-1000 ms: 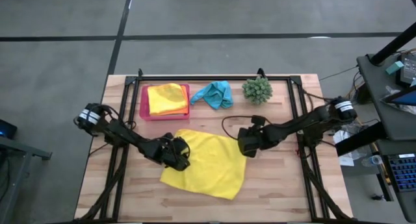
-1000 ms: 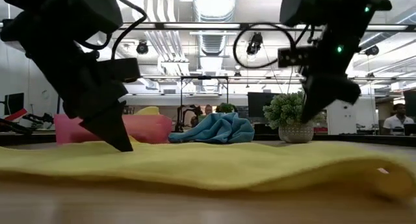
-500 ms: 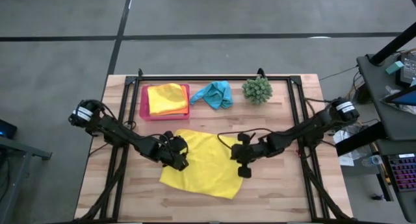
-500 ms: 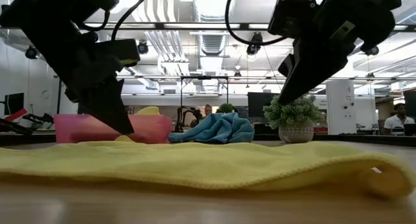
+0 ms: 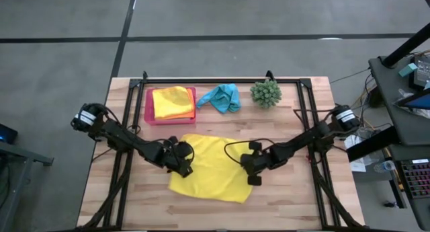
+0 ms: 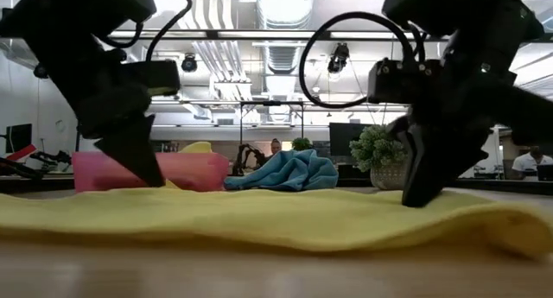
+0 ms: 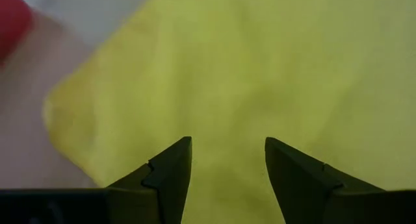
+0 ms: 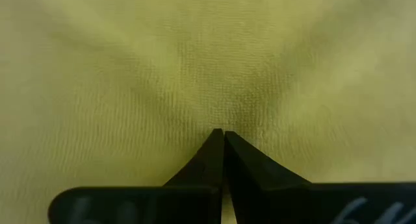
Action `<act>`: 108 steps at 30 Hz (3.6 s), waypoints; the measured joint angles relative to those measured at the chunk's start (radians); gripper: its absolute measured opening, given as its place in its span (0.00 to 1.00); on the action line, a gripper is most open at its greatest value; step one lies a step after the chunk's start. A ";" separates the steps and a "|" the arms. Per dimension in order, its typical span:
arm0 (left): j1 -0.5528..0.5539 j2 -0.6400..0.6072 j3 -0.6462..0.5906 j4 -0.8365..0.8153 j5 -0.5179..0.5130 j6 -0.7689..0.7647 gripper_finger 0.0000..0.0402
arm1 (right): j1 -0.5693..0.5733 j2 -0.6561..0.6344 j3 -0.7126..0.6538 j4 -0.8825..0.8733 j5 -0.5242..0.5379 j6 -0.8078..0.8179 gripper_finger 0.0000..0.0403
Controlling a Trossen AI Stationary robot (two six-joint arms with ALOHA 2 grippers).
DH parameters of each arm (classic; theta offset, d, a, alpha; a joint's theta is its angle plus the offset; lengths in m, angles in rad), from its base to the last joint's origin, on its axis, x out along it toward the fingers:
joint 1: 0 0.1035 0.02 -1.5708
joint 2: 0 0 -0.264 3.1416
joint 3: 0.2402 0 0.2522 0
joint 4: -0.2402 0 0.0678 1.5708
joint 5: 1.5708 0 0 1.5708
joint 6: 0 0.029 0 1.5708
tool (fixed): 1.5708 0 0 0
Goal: Fold microfiber towels
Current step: Fold the yellow towel
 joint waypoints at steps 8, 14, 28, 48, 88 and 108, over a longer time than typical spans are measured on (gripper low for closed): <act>-0.001 0.000 -0.002 -0.007 0.126 -0.056 0.45 | -0.019 -0.046 -0.006 -0.166 0.160 -0.093 0.02; -0.001 0.000 -0.002 -0.057 0.157 -0.117 0.45 | -0.031 -0.056 -0.006 -0.185 0.173 -0.173 0.02; -0.035 -0.146 0.102 -0.085 0.213 0.002 0.45 | 0.041 -0.243 -0.005 -0.215 0.171 -0.048 0.02; -0.286 0.316 0.619 -0.583 0.295 0.131 0.45 | 0.264 -0.224 -0.004 -0.074 0.207 0.114 0.02; -0.245 0.067 0.620 -0.629 -0.049 -0.130 0.00 | 0.362 0.008 0.031 0.142 0.245 0.325 0.40; -0.244 -0.038 0.617 -0.648 -0.170 -0.258 0.00 | 0.362 0.020 0.022 -0.059 0.289 0.467 0.26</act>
